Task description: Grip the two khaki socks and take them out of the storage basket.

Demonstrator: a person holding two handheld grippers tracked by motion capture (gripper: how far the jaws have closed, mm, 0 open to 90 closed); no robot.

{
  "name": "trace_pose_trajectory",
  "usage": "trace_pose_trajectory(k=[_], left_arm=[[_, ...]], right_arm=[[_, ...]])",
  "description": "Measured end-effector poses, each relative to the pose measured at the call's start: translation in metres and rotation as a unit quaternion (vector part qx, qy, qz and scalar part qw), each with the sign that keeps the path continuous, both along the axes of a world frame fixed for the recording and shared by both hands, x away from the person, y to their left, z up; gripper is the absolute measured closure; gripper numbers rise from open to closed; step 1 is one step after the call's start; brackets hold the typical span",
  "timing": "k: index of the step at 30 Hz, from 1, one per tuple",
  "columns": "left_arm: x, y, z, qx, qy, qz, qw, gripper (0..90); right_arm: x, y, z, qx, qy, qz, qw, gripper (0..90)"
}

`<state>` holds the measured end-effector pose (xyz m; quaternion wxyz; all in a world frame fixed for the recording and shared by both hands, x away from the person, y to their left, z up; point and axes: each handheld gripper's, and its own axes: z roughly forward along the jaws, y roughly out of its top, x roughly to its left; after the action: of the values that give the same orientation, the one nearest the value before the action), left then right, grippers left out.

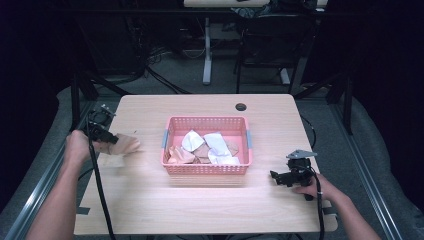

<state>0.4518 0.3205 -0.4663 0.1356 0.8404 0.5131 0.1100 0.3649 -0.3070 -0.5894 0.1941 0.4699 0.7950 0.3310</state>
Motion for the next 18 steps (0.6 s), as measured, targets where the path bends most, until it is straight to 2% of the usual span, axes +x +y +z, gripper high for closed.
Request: trace_pose_trajectory(k=[9, 12, 14, 18], left_arm=[[-0.001, 0.002, -0.037, -0.014, 0.039, 0.007, 0.9991, 73.8], [-0.001, 0.002, -0.041, -0.018, 0.042, 0.005, 0.9989, 67.6], [-0.002, 0.0, -0.041, -0.023, 0.046, 0.007, 0.9987, 58.3], [-0.008, -0.001, -0.034, -0.035, 0.028, 0.009, 0.9989, 38.5]], right_arm=[[0.0, 0.0, 0.0, 0.0, 0.001, 0.002, 1.0, 0.0], [0.0, 0.0, 0.0, 0.0, 0.001, 0.001, 1.0, 0.0], [0.0, 0.0, 0.0, 0.0, 0.0, 0.001, 1.0, 0.0], [0.0, 0.0, 0.0, 0.0, 0.0, 0.001, 1.0, 0.0]])
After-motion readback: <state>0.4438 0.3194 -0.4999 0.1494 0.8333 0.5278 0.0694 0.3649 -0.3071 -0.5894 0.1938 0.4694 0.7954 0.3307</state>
